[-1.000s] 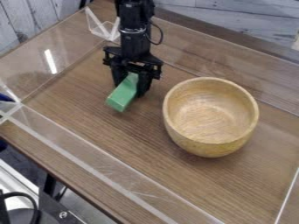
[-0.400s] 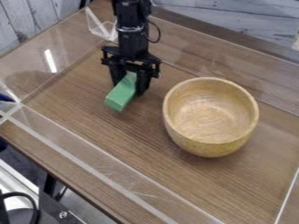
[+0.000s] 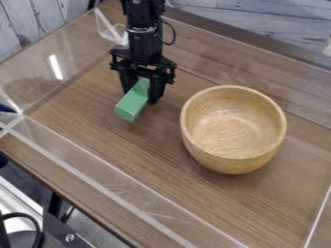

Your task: Remove the green block from inside the brown bowl and put it on the table

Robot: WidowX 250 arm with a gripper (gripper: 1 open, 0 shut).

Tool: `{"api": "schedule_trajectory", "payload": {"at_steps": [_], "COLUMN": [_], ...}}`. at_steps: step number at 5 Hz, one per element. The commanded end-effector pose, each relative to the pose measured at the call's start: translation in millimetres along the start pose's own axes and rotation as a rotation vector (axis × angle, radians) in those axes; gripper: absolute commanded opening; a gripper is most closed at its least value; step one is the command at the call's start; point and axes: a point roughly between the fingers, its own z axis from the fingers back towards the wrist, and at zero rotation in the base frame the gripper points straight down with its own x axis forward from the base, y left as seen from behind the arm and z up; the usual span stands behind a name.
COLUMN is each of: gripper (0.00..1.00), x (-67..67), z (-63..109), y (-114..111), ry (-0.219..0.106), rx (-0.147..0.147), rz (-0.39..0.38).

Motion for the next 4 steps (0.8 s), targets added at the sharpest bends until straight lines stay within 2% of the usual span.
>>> {"api": "schedule_trajectory", "payload": {"at_steps": [1, 4], "gripper": [0.00, 0.00], "x": [6.7, 8.3], "z": [18.9, 11.4], "y": [6.2, 8.7], "ry": [-0.071, -0.062], "rx": [0.012, 0.017], "rz": [0.015, 0.023]}}
